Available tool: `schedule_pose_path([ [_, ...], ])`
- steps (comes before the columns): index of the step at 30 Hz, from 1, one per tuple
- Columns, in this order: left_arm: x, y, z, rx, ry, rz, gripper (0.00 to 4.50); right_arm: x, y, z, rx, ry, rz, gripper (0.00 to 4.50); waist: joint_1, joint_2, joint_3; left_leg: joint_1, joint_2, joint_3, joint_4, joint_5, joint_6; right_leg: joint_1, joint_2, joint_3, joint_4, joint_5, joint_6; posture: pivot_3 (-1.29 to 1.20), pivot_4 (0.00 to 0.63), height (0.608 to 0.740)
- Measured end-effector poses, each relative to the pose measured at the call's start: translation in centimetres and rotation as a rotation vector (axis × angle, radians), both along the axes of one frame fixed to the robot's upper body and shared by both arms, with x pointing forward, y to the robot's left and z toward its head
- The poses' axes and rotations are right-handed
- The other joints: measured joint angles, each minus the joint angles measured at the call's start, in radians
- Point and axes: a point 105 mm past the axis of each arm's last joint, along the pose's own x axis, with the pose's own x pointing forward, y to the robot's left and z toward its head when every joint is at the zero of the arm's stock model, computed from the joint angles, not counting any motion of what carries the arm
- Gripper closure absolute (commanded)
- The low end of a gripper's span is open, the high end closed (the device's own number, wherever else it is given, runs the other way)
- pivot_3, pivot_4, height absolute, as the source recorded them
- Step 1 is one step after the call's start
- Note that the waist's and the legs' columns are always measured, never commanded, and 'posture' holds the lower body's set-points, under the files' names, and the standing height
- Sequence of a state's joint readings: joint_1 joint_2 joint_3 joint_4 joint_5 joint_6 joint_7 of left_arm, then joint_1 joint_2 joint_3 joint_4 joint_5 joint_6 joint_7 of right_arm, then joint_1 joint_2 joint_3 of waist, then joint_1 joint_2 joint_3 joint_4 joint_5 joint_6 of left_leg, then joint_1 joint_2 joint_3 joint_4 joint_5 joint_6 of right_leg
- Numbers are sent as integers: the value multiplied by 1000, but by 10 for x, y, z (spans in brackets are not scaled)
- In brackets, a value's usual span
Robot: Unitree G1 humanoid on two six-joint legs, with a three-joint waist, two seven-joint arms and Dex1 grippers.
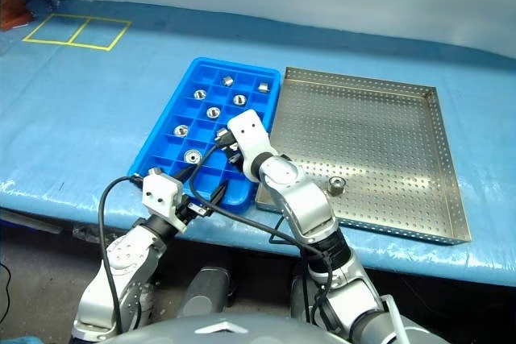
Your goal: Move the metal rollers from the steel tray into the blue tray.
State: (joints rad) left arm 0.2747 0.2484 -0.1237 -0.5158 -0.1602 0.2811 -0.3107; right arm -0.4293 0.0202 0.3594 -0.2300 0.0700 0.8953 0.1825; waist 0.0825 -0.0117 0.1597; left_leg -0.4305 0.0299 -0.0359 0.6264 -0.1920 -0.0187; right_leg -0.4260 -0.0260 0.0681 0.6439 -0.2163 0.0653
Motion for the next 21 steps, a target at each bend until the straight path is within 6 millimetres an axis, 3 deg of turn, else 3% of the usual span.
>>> schedule_pose_path([
  [6, -3, 1, 1, -7, 0, 17, 0, -5, 5, -4, -9, 15, 38, 2636, 20, 0, 0, 0, 0, 0, 0, 0, 0, -1, 0, 0, 0, 0, 0, 363, 150, 740],
  [14, -4, -1, 1, -8, -1, 1, 0, -8, -15, -10, -13, 62, -16, 2636, 21, 0, 0, -1, 0, 0, -1, 0, -1, -1, 0, 0, 0, -1, -1, 321, 150, 740],
  [21, -1, -4, 3, -8, -12, -27, 0, -22, -26, -7, -16, 72, -22, 354, 17, 0, 0, -1, 0, 1, -1, 0, -1, -1, -1, 0, -1, -1, -1, 287, 150, 740],
])
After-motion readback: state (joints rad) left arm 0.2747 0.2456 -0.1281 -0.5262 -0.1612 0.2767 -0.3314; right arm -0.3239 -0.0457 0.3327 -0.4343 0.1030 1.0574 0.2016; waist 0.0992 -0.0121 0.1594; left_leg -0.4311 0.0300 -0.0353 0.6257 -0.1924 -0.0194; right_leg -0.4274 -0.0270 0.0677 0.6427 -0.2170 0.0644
